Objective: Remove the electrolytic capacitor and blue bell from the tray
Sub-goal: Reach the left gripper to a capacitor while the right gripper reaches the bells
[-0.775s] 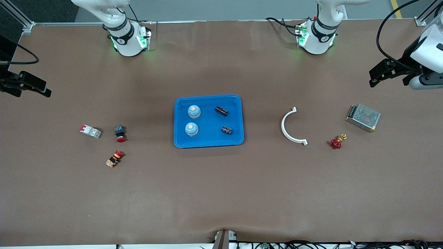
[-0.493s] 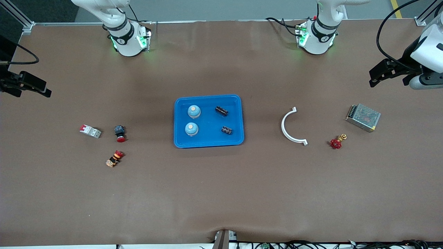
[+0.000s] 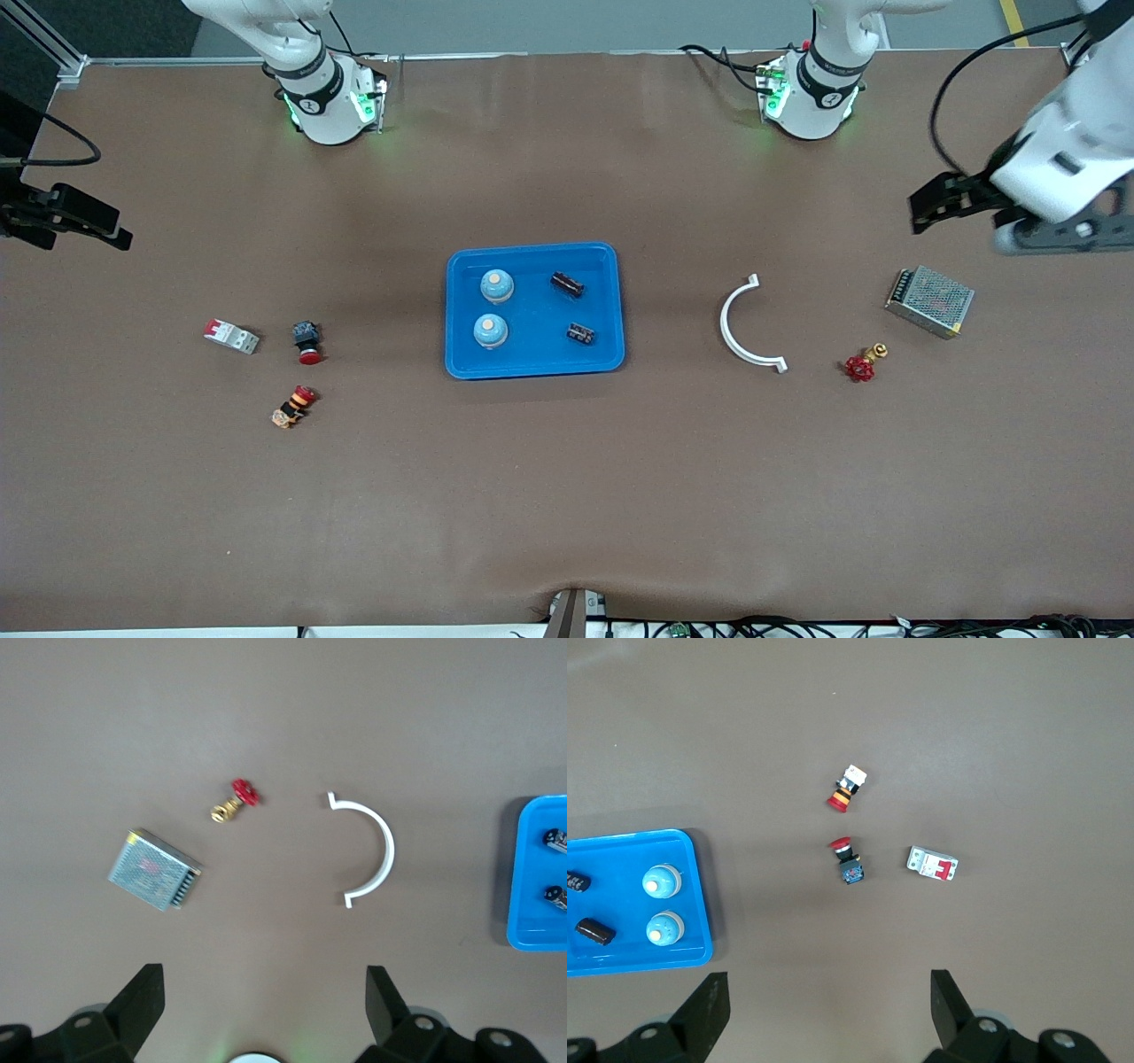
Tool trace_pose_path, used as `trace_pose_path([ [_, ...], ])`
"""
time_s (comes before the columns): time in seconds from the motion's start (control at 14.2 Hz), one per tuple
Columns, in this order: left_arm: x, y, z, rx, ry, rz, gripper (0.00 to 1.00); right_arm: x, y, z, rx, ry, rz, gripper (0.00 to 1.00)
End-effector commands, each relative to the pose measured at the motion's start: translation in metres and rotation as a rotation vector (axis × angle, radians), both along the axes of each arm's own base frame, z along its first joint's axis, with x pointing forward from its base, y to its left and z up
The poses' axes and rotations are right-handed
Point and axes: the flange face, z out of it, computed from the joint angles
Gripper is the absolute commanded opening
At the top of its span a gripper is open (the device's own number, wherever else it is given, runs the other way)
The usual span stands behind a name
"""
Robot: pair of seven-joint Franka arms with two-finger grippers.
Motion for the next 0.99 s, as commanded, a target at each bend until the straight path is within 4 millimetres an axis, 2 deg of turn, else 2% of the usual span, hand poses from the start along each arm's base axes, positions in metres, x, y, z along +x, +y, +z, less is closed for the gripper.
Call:
trace_pose_path([
  [0.0, 0.004, -0.065, -0.043, 0.019, 0.064, 0.075, 1.00, 0.003, 0.001, -0.009, 0.010, 0.000, -0.005, 1.00],
  [0.14, 0.003, -0.111, -0.076, 0.036, 0.068, 0.123, 1.00, 0.005, 0.002, -0.019, 0.012, 0.006, -0.017, 1.00],
  [0.28, -0.003, -0.160, -0.114, 0.054, 0.054, 0.226, 1.00, 0.012, 0.012, -0.052, 0.013, 0.007, -0.089, 1.00],
  [0.42, -0.011, -0.212, -0.152, 0.072, 0.045, 0.325, 1.00, 0.016, 0.049, -0.071, 0.007, 0.004, -0.123, 1.00],
  [0.56, -0.018, -0.255, -0.190, 0.074, 0.024, 0.431, 1.00, 0.021, 0.075, -0.092, 0.003, 0.015, -0.202, 1.00],
  [0.78, -0.032, -0.311, -0.240, 0.044, -0.013, 0.545, 1.00, 0.039, 0.115, -0.143, -0.003, 0.020, -0.287, 1.00],
  [0.92, -0.040, -0.340, -0.269, 0.007, -0.034, 0.631, 1.00, 0.051, 0.142, -0.181, -0.007, 0.030, -0.328, 1.00],
])
